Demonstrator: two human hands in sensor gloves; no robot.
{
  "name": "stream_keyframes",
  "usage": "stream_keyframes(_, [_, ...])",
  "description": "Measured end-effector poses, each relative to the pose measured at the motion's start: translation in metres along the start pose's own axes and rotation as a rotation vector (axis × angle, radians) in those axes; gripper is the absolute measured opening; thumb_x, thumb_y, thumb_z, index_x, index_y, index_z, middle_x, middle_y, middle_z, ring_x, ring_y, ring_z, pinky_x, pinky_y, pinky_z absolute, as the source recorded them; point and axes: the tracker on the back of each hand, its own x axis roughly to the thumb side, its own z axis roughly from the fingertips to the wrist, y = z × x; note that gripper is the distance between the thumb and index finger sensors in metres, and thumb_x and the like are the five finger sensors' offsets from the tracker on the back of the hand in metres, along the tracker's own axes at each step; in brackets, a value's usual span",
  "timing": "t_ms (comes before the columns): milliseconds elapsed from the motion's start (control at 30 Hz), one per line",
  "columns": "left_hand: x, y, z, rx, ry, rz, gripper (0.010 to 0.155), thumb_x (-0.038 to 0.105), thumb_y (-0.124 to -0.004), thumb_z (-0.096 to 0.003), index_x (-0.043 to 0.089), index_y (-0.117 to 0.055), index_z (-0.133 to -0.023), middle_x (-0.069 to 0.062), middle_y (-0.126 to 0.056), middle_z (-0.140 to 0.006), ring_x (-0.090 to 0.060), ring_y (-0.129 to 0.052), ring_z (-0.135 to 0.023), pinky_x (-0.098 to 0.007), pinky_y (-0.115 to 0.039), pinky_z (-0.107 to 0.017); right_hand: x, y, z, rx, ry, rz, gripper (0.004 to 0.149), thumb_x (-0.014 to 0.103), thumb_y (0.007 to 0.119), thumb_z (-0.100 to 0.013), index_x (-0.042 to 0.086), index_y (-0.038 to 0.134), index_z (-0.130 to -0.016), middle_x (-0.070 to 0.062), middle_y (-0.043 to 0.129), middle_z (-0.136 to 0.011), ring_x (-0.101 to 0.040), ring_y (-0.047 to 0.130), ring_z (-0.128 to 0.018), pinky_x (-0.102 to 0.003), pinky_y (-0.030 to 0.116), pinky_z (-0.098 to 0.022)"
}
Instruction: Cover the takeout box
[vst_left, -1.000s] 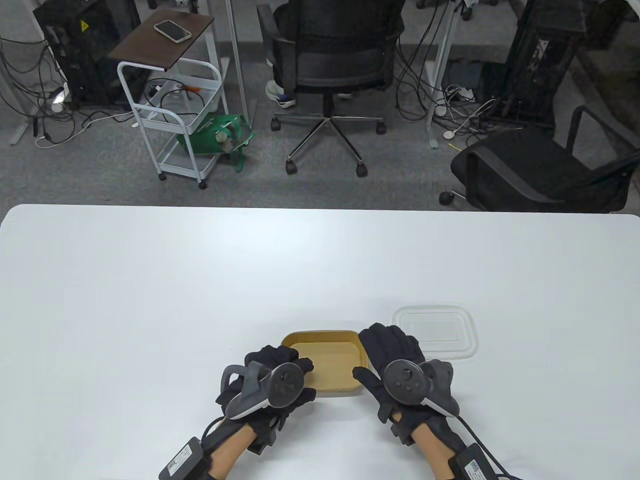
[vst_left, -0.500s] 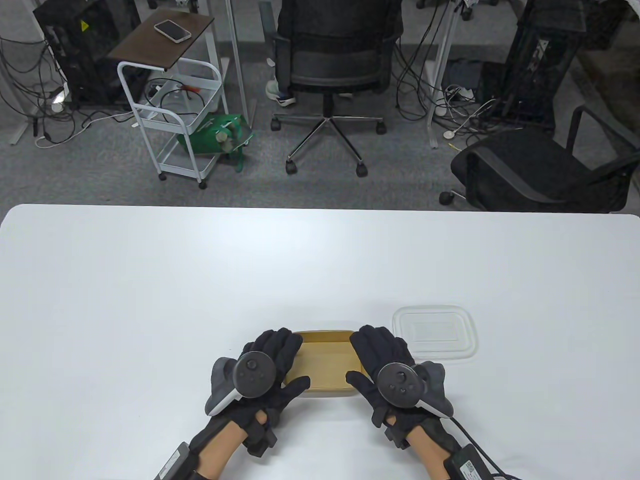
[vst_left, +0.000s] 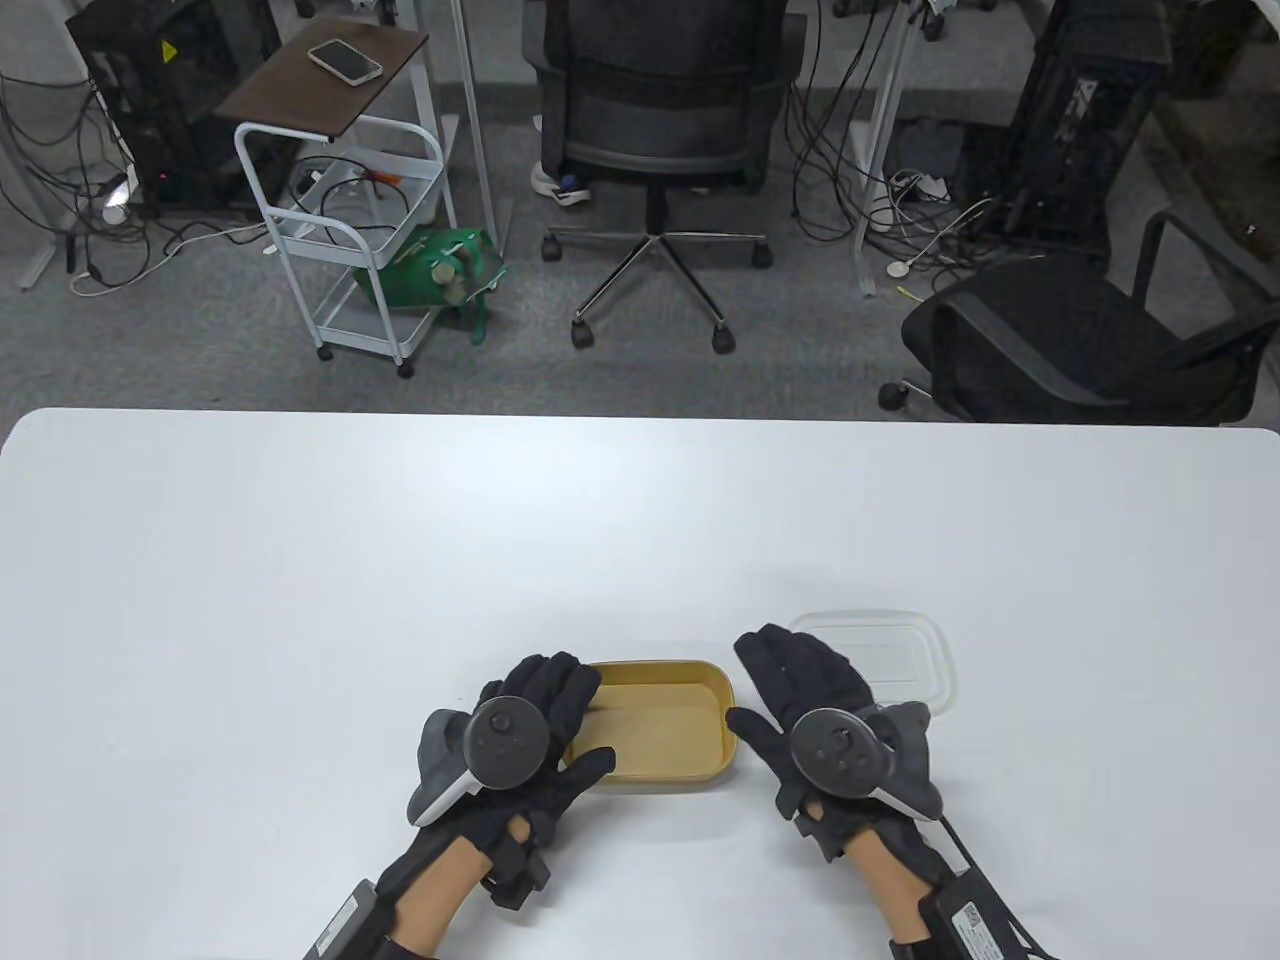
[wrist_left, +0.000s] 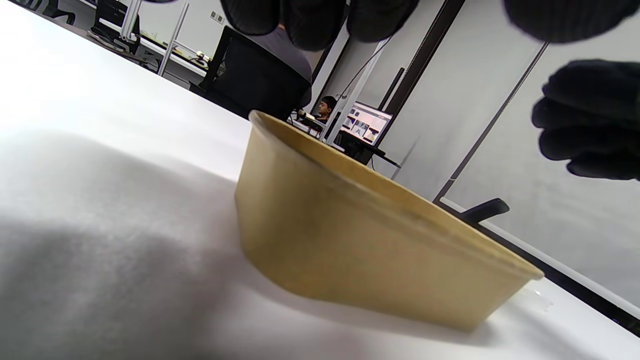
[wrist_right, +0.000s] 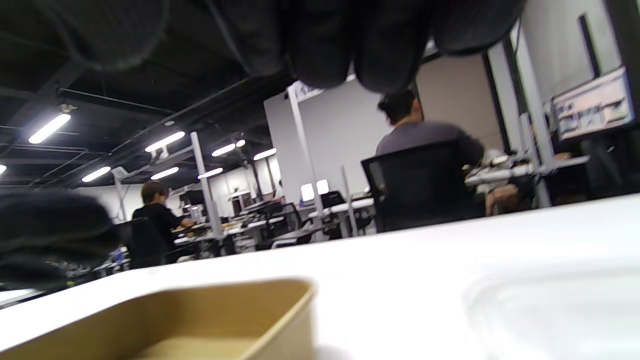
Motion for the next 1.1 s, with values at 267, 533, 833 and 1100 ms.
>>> stream_keyframes(267, [-0.002,0.003,0.000,0.014,0.008,-0.014,0.082,0.068,-0.059,-0.0341,0.035,-0.038,-0.106,0.003,-0.034,-0.120,-0.032,-0.033,-0.117,-0.070,-0.035,-0.078,-0.083,-0.016,0.013,-0.015,0.161,0.133,0.048,0.043,0.090,-0.035,0.024,0.088,-0.079,-0.002,0.090,-0.077,-0.034,0.087,-0.066,-0.057,0.069,-0.053])
stream_keyframes(533, [-0.006,0.005,0.000,0.018,0.028,-0.009,0.082,0.068,-0.060,-0.0341,0.035,-0.039,-0.106,0.003,-0.034,-0.120,-0.032,-0.034,-0.117,-0.070,-0.036,-0.078,-0.098,0.015,0.014,0.149,0.158,0.335,0.041,0.042,0.096,-0.030,0.027,0.093,-0.067,0.001,0.091,-0.063,-0.029,0.086,-0.053,-0.056,0.069,-0.052])
stream_keyframes(833, [-0.006,0.004,0.000,0.016,0.030,-0.017,0.082,0.068,-0.061,-0.0341,0.035,-0.041,-0.106,0.004,-0.035,-0.120,-0.031,-0.034,-0.117,-0.070,-0.037,-0.077,-0.107,0.046,0.015,0.268,0.192,0.480,0.044,0.044,0.098,-0.027,0.029,0.093,-0.068,0.003,0.090,-0.061,-0.027,0.084,-0.049,-0.056,0.067,-0.052])
stream_keyframes(1100, [-0.007,0.004,-0.001,0.016,0.034,-0.015,0.082,0.068,-0.061,-0.0341,0.035,-0.041,-0.106,0.004,-0.035,-0.120,-0.031,-0.035,-0.117,-0.070,-0.037,-0.077,-0.109,0.050,0.014,0.272,0.214,0.509,0.040,0.045,0.096,-0.027,0.033,0.092,-0.065,0.007,0.089,-0.060,-0.025,0.083,-0.046,-0.055,0.068,-0.051])
